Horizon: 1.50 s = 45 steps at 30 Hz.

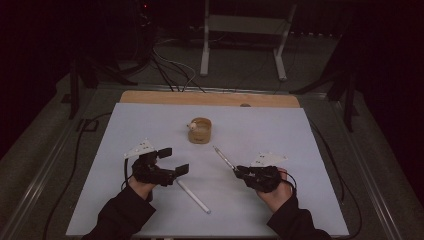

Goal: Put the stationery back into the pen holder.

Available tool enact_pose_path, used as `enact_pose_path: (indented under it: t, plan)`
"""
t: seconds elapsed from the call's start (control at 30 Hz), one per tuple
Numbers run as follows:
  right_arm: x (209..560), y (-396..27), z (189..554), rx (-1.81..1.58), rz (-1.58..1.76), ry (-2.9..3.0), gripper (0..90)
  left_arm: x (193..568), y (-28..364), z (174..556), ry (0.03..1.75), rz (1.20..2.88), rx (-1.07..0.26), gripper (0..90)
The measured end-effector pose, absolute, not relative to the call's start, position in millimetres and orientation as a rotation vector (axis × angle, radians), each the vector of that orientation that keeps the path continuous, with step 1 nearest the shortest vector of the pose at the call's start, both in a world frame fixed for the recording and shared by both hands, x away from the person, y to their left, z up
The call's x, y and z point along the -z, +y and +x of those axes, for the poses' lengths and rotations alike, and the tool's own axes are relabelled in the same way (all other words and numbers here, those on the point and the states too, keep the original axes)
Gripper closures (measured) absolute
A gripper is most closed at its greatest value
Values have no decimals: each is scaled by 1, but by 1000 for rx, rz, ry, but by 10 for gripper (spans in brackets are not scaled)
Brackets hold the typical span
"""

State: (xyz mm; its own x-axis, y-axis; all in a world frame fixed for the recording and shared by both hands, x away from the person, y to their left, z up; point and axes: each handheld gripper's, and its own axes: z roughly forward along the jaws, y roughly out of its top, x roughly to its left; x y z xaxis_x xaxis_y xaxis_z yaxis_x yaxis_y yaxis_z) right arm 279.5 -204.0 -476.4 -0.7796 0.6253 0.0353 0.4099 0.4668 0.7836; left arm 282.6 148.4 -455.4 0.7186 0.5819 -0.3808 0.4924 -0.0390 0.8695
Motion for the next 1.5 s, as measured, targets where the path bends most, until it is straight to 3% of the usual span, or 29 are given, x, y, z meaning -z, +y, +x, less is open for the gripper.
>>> enact_pose_path:
  t: [0.6, 1.5]
  plan:
    - [468, -198, 274, -1244, 861, 2396, 772, 446, 111, 292, 942, 1642, -75, 4]
    - [458, -174, 268, -1359, 809, 2359, 772, 461, 94, 310, 1044, 1471, 228, 13]
